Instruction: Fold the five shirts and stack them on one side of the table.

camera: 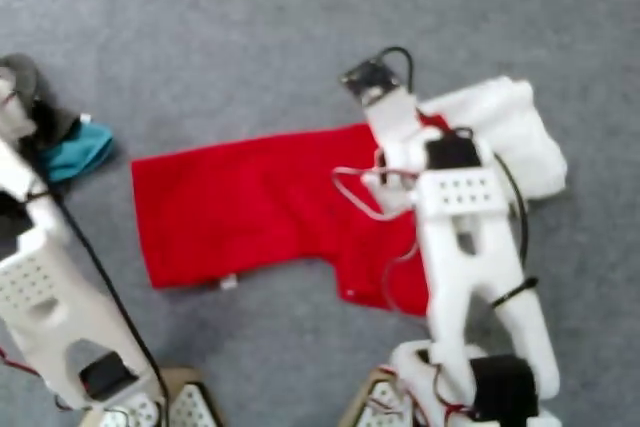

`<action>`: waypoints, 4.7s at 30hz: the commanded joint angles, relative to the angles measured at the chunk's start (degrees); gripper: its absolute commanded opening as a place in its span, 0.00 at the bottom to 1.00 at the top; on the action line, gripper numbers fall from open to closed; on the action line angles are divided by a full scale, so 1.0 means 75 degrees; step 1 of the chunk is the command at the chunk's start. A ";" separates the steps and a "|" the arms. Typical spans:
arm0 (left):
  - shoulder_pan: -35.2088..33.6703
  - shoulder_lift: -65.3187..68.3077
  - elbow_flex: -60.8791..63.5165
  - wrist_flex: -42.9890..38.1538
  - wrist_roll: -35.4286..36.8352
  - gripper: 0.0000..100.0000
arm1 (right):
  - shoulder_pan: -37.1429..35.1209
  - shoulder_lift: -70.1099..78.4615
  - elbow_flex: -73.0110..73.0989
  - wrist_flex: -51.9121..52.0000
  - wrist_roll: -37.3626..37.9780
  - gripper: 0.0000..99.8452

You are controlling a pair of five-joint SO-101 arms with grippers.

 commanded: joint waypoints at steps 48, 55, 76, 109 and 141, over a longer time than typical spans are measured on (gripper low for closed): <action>0.2010 -0.2356 0.7613 -0.1782 0.0856 0.10 | 0.1407 0.0381 -0.3722 0.0434 0.0610 0.02; 0.1987 -0.2309 0.7461 -0.1793 0.0856 0.07 | 0.1407 0.0381 -0.3698 0.0445 0.0633 0.02; 0.0358 -0.2590 0.6593 -0.1102 -0.0105 0.22 | 0.0903 0.1694 -0.3745 0.0715 0.0774 0.02; 0.1448 -0.0457 0.4542 -0.1770 0.3095 0.12 | 0.0258 0.6464 -0.6101 0.0445 0.0750 0.02; 0.2479 -0.2907 0.4636 -0.0738 0.1606 0.12 | -0.1078 0.1155 -0.3241 0.4067 0.3130 0.02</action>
